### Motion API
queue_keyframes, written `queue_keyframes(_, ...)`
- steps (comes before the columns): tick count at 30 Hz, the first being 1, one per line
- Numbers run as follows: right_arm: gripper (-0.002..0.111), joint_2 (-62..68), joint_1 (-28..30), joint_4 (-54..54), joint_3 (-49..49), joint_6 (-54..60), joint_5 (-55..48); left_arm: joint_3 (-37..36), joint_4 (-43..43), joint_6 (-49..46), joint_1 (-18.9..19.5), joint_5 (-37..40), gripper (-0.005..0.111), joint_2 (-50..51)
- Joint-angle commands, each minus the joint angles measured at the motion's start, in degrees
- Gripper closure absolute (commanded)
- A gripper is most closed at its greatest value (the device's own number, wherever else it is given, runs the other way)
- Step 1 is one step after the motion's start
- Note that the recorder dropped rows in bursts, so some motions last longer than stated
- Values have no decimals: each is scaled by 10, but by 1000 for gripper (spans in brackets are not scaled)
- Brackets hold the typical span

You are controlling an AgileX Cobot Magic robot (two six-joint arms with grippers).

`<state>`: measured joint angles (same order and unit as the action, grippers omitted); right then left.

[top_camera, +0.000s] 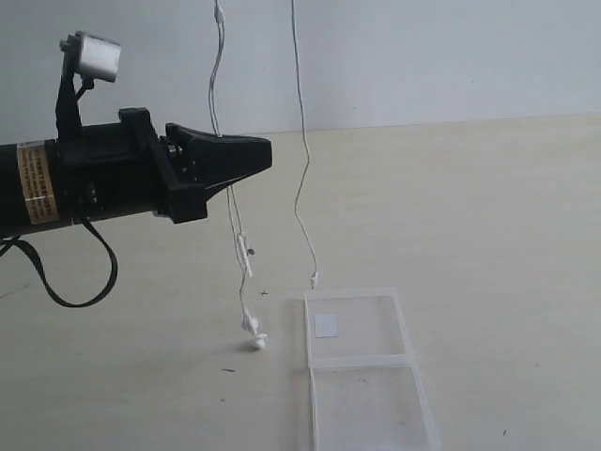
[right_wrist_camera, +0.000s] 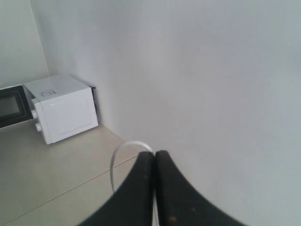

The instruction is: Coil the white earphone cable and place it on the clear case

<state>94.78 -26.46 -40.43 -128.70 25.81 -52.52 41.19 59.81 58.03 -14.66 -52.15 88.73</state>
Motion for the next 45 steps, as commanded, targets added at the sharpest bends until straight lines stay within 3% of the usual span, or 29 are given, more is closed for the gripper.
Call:
queue_keyframes(1,108,-2,-2,3,-4,-5,12,4,-4,3,-3,26,101,0)
queue_keyframes(5,108,-2,-2,-32,-4,-4,26,4,-17,0,-3,28,41,0)
queue_keyframes(6,108,-2,-2,-36,-4,-4,29,4,-26,0,-3,25,34,0)
queue_keyframes(12,108,0,-2,-80,-4,-4,39,48,-33,0,-10,26,53,4)
queue_keyframes(17,108,0,-2,-89,-4,-2,39,100,-12,6,-43,33,74,31)
queue_keyframes(22,108,-5,-2,-45,-4,-2,40,103,29,59,-52,127,106,29)
queue_keyframes(24,108,-8,-2,-8,-4,-6,40,103,72,91,-52,172,107,23)
queue_keyframes(29,108,-14,-1,72,-4,-45,40,103,153,145,-52,193,107,8)
queue_keyframes(37,108,-42,-1,395,-4,-188,-54,103,284,243,-50,291,107,-56)
queue_keyframes(41,108,-62,-1,555,-4,-188,-174,103,353,301,-21,290,107,-94)
queue_keyframes(45,108,-90,-1,638,21,-224,-174,103,383,353,26,257,107,-135)
